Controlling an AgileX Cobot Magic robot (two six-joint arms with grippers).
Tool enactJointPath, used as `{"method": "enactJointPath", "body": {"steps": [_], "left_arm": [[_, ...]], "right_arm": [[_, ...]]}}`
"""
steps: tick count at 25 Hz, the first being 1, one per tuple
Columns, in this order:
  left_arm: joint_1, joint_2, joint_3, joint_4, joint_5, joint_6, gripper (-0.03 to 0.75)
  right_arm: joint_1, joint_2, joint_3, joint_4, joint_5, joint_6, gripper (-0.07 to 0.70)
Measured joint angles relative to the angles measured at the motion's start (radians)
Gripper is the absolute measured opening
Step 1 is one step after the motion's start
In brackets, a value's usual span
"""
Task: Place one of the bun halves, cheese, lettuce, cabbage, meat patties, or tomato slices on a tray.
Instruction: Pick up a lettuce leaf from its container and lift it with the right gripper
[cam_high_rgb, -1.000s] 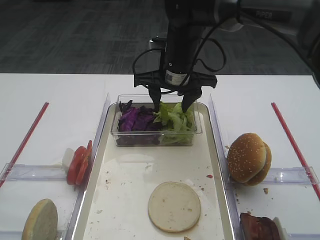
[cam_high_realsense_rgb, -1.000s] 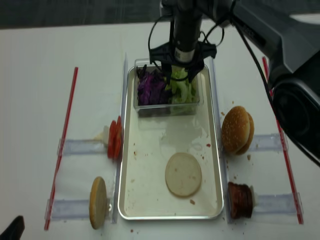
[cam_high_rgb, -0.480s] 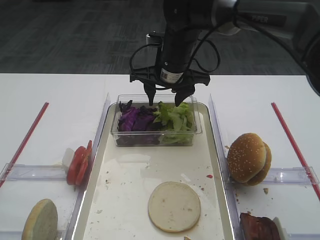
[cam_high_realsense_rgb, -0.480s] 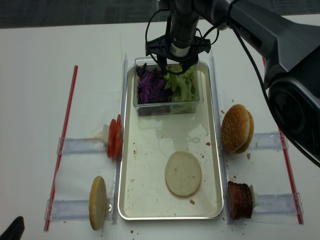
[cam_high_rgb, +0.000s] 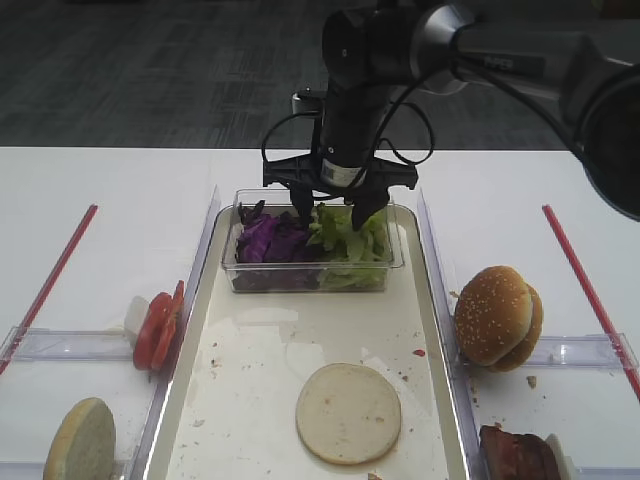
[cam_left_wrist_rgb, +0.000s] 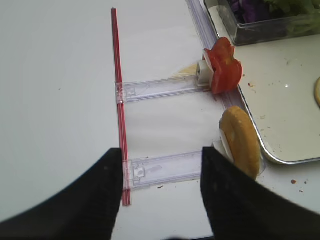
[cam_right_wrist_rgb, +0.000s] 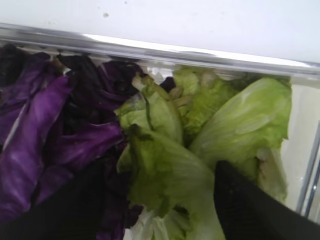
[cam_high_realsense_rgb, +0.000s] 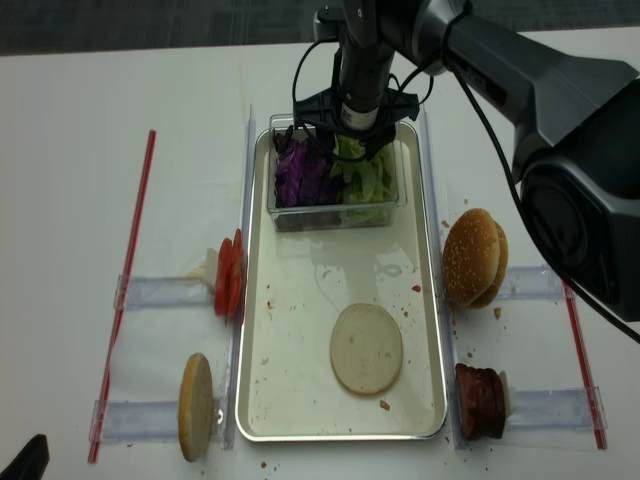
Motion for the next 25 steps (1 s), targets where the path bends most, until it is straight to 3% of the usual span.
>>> {"method": "enactJointPath", "body": {"steps": [6, 20, 25], "left_arm": [[0.000, 0.000, 0.000, 0.000, 0.000, 0.000, 0.361], [0.000, 0.000, 0.000, 0.000, 0.000, 0.000, 0.361], [0.000, 0.000, 0.000, 0.000, 0.000, 0.000, 0.361]], "right_arm": [[0.000, 0.003, 0.000, -0.020, 0.012, 0.000, 0.452], [0.000, 0.003, 0.000, -0.022, 0.027, -0.015, 0.066], [0.000, 0.003, 0.000, -0.037, 0.052, -0.017, 0.032]]}}
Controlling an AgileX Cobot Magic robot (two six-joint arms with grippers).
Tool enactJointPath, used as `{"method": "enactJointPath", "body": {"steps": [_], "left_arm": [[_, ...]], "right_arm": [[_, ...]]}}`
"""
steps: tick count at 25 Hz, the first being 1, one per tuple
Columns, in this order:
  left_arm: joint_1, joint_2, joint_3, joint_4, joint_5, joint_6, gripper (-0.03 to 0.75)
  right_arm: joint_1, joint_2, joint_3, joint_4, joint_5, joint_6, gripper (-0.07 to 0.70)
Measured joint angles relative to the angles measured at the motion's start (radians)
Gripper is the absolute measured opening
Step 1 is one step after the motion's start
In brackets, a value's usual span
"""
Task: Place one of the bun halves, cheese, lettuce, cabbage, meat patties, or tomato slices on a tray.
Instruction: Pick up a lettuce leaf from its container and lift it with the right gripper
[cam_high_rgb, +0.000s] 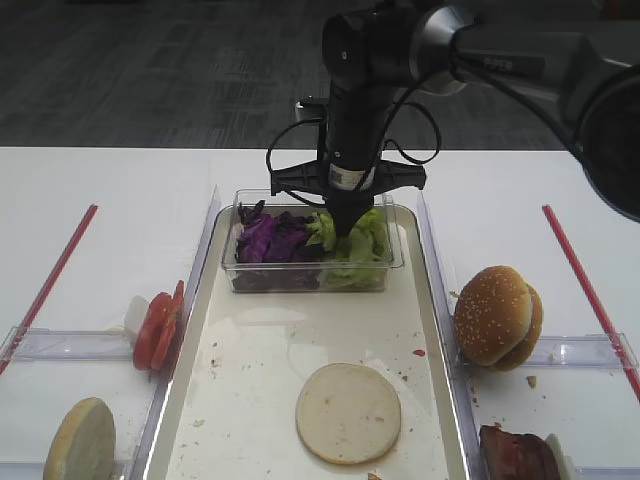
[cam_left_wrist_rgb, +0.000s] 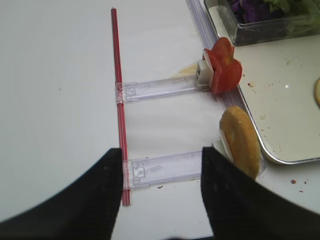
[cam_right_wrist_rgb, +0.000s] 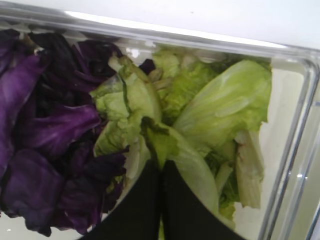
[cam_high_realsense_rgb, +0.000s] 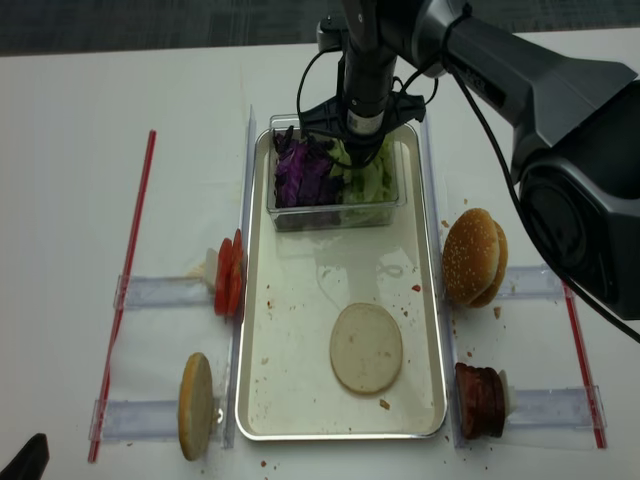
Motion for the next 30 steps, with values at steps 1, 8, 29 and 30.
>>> {"method": "enactJointPath", "body": {"steps": [1, 8, 29, 30], "left_arm": [[0.000, 0.000, 0.000, 0.000, 0.000, 0.000, 0.361], [0.000, 0.000, 0.000, 0.000, 0.000, 0.000, 0.361], [0.000, 0.000, 0.000, 0.000, 0.000, 0.000, 0.361], [0.000, 0.000, 0.000, 0.000, 0.000, 0.000, 0.361]], "right_arm": [[0.000, 0.000, -0.002, 0.000, 0.011, 0.000, 0.032], [0.000, 0.000, -0.131, -0.006, 0.087, -0.014, 0.032], [0.000, -0.018, -0.169, 0.089, 0.097, -0.070, 0.030], [0.000, -0.018, -0.169, 0.089, 0.097, -0.073, 0.030]]}}
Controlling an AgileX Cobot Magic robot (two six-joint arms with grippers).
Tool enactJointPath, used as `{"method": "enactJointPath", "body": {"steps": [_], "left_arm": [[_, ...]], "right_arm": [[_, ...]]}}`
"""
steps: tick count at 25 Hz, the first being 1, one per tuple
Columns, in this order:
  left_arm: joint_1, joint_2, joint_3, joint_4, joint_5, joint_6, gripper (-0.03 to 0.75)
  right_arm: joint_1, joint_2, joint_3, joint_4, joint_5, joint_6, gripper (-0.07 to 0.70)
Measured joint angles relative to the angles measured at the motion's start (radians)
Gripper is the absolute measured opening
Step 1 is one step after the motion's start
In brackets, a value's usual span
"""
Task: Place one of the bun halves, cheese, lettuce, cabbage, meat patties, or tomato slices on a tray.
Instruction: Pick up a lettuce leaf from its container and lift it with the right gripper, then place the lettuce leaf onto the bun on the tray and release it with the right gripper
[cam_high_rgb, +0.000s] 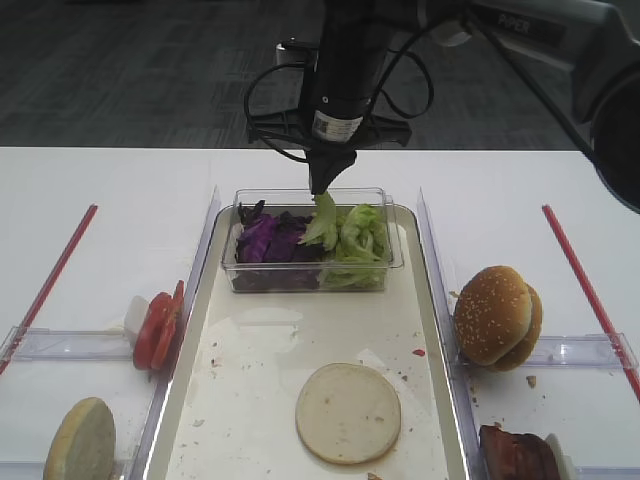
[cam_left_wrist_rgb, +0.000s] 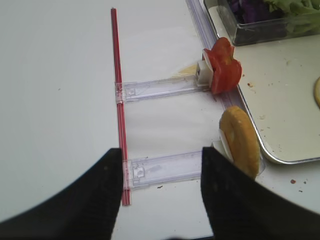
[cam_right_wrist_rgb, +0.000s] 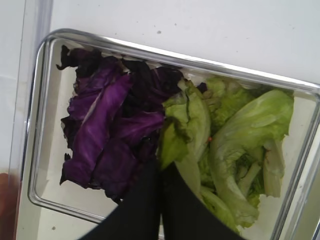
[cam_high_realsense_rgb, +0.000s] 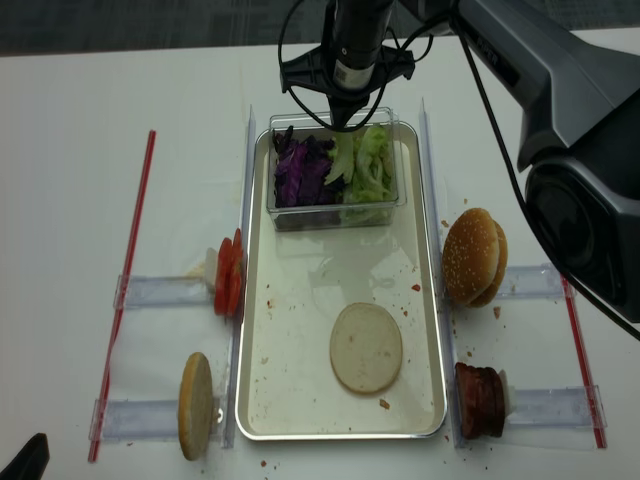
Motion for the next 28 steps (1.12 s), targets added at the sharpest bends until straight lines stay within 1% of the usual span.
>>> {"method": "enactJointPath", "body": {"steps": [16, 28], "left_arm": [[0.000, 0.000, 0.000, 0.000, 0.000, 0.000, 0.361], [0.000, 0.000, 0.000, 0.000, 0.000, 0.000, 0.361]], "right_arm": [[0.000, -0.001, 0.000, 0.002, 0.000, -0.052, 0.030], [0.000, -0.001, 0.000, 0.004, 0.000, -0.055, 0.030]]}}
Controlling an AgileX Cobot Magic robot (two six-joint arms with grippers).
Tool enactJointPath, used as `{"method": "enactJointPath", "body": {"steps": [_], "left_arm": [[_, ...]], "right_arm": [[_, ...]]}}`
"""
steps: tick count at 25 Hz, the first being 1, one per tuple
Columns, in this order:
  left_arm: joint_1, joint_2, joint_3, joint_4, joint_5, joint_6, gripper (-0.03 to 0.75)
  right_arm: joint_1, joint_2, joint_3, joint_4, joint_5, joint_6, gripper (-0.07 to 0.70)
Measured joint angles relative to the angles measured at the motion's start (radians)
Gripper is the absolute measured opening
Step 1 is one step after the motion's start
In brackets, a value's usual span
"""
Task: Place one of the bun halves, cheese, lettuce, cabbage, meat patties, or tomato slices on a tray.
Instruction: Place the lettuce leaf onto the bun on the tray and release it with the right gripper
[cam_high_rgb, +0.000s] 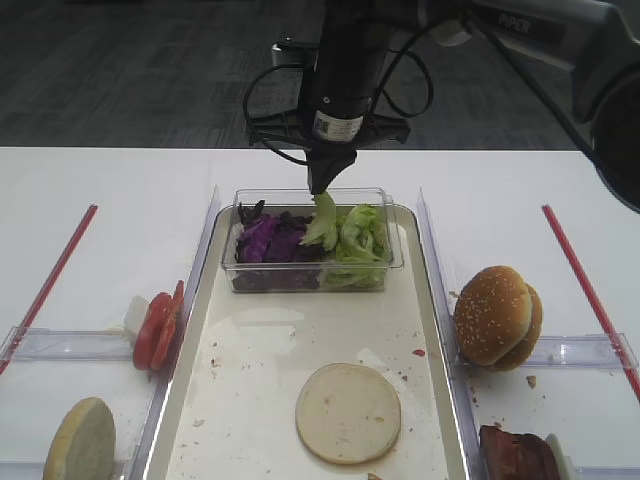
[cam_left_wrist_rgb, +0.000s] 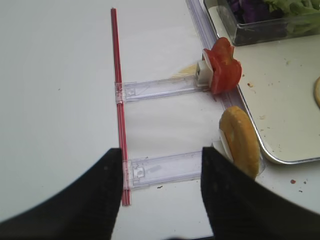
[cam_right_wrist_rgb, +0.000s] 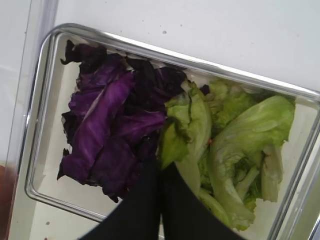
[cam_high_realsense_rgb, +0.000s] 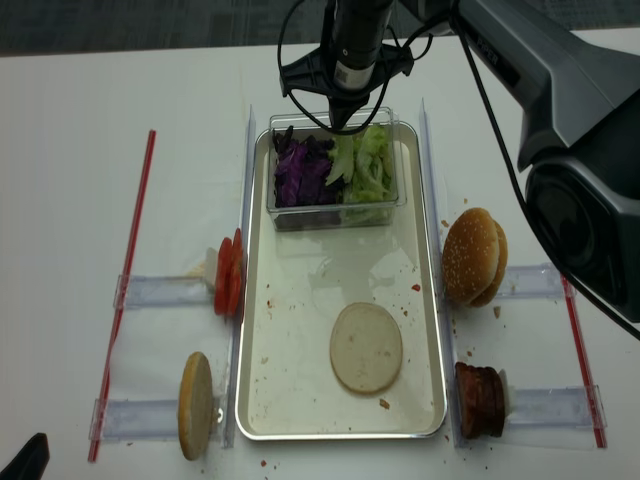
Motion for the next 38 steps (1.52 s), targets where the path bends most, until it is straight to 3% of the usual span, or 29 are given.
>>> {"method": "enactJointPath", "body": {"steps": [14, 21, 26, 32, 38], "left_arm": [[0.000, 0.000, 0.000, 0.000, 0.000, 0.000, 0.361], [0.000, 0.000, 0.000, 0.000, 0.000, 0.000, 0.361], [0.000, 0.000, 0.000, 0.000, 0.000, 0.000, 0.361], [0.000, 0.000, 0.000, 0.000, 0.000, 0.000, 0.361], [0.000, 0.000, 0.000, 0.000, 0.000, 0.000, 0.361]], "right_arm": [[0.000, -0.085, 0.038, 0.005, 0.001, 0.035, 0.030], [0.000, -0.235, 0.273, 0.086, 0.001, 0.038, 0.030], [0.014, -0.360, 0.454, 0.079, 0.001, 0.045, 0.030], [0.094, -0.471, 0.628, 0.041, 0.001, 0.097, 0.030], [0.189, -0.496, 0.729, 0.040, -0.010, 0.118, 0.030]]}}
